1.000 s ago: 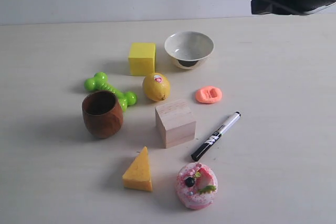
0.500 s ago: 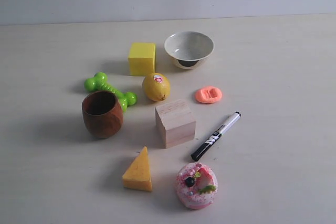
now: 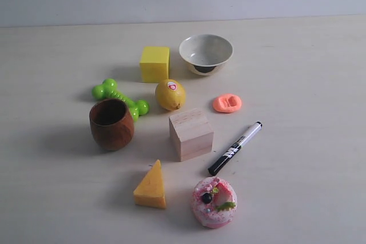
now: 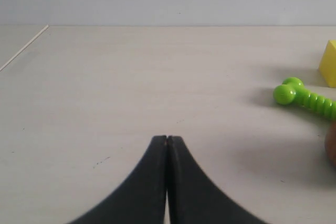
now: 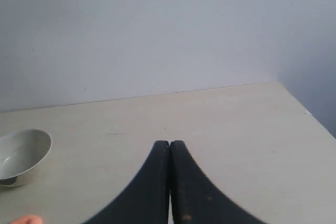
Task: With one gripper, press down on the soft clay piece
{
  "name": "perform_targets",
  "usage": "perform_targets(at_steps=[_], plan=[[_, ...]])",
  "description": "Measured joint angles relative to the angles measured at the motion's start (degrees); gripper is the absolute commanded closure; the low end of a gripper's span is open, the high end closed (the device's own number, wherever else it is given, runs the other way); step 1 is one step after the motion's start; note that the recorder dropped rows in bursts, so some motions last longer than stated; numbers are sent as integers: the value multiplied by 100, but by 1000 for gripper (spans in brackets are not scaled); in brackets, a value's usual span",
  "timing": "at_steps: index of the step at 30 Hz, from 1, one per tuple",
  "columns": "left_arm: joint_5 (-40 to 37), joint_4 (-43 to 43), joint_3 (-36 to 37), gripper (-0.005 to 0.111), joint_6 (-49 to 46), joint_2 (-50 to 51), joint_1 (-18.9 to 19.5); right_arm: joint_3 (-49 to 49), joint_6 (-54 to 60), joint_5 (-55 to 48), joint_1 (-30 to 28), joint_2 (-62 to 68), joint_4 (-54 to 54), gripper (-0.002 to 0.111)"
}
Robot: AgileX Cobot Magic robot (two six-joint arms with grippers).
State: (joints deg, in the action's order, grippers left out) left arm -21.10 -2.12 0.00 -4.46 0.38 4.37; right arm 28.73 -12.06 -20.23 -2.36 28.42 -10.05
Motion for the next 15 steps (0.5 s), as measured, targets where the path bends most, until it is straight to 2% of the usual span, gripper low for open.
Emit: perform_targets(at_steps=[6, 15], plan=[[0, 0, 0, 107, 0, 0, 0, -856, 11, 78, -49, -1339, 0, 108], [0, 0, 0, 107, 0, 0, 0, -1500, 22, 107, -49, -1580, 0, 108]])
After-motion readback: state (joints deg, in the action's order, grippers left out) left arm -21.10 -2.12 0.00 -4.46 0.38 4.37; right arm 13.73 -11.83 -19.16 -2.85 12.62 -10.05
